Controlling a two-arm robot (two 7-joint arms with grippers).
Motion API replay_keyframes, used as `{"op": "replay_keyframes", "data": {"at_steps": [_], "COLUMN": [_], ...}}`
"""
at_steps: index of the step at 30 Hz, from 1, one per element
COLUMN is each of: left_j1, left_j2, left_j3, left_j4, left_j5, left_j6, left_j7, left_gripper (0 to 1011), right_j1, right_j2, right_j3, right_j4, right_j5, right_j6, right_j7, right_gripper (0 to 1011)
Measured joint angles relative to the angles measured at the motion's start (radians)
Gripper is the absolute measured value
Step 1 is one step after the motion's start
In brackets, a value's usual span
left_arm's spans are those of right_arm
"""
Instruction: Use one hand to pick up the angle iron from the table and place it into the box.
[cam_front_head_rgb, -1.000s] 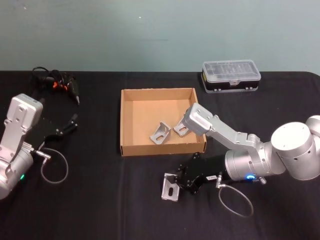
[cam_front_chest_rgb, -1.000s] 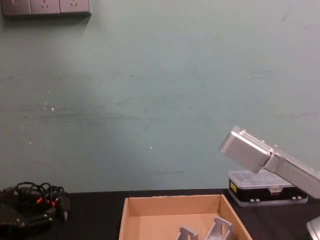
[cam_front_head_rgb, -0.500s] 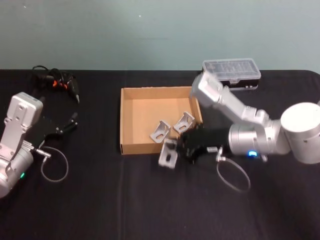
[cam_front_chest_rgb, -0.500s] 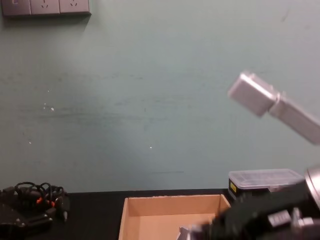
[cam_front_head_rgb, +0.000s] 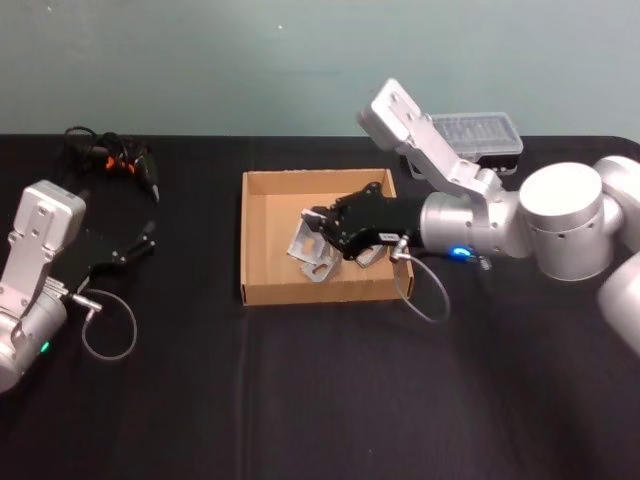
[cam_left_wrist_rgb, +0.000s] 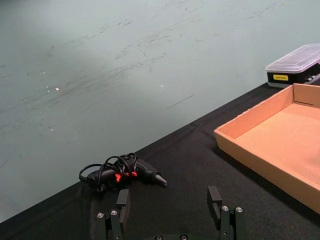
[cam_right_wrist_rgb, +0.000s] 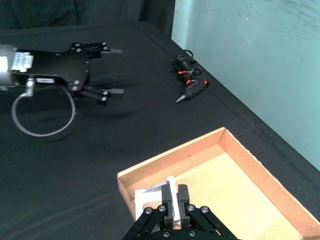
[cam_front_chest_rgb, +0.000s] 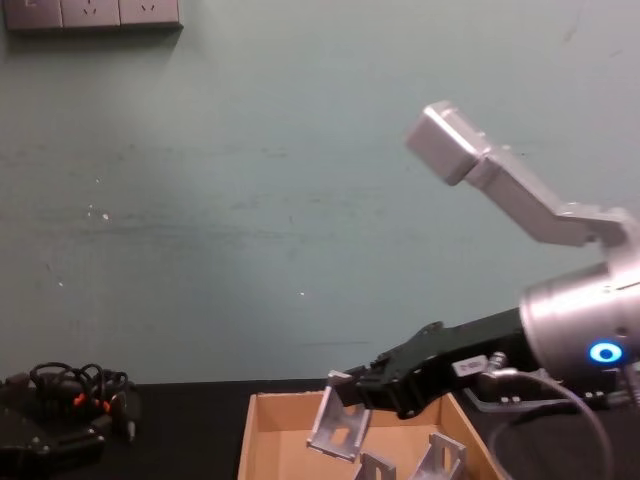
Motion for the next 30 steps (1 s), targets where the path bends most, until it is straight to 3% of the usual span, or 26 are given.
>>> {"op": "replay_keyframes", "data": {"at_steps": [6,15,30], "left_j1": [0.0,0.0,0.0], "left_j2": [0.0,0.0,0.0], "left_j3": [0.0,0.0,0.0], "left_j4": [0.0,0.0,0.0], "left_j5": [0.0,0.0,0.0], "left_j6": [0.0,0.0,0.0], "left_j7": [0.0,0.0,0.0], "left_gripper": [1011,1011,1011], "right_j1": [0.055,0.105,0.13], "right_j2": [-0.077,-0.158,-0.222], "right_j3": [-0.023,-0.054,-0.06], "right_j4": [0.128,0.277,0.385], "right_j5": [-0.033,-0.083,-0.131], "right_j6": [-0.023,-0.048,-0.07], "right_j7": [0.004,0.028,0.051], "right_gripper": [79,79,79]}}
